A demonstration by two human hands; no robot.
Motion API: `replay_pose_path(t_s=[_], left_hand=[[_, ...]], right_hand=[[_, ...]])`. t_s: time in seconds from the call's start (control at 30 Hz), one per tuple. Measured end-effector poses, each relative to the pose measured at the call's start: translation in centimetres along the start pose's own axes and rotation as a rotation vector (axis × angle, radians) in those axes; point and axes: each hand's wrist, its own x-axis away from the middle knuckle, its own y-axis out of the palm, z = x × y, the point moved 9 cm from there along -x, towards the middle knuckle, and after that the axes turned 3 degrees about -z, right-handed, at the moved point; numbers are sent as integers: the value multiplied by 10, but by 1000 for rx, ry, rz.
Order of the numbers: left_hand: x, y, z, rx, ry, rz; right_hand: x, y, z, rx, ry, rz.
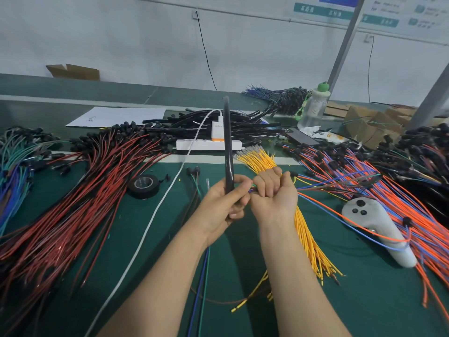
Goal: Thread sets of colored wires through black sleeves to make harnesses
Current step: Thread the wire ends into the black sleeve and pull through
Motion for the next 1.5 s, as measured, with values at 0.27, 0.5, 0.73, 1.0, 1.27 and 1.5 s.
replay_pose_path(t_s=[0.27,0.5,0.73,1.0,1.27,1.5], left_hand=[[-3,-10,27,254,119,90],[-1,-17,22,200,159,174],[-3,-18,11,145,117,211],[-2,-11,1,196,36,170],[-3,-12,2,135,71,186],[1,-17,15,-438,216,345]], right_hand=[[1,10,-13,-6,-3,-47],[2,12,-7,-1,1,-77],[3,12,-17,-12,-73,-58],[2,9,-28,-95,-122,-45],[1,5,-35,-120,-148,-23],[0,-4,-36,45,-173,63]])
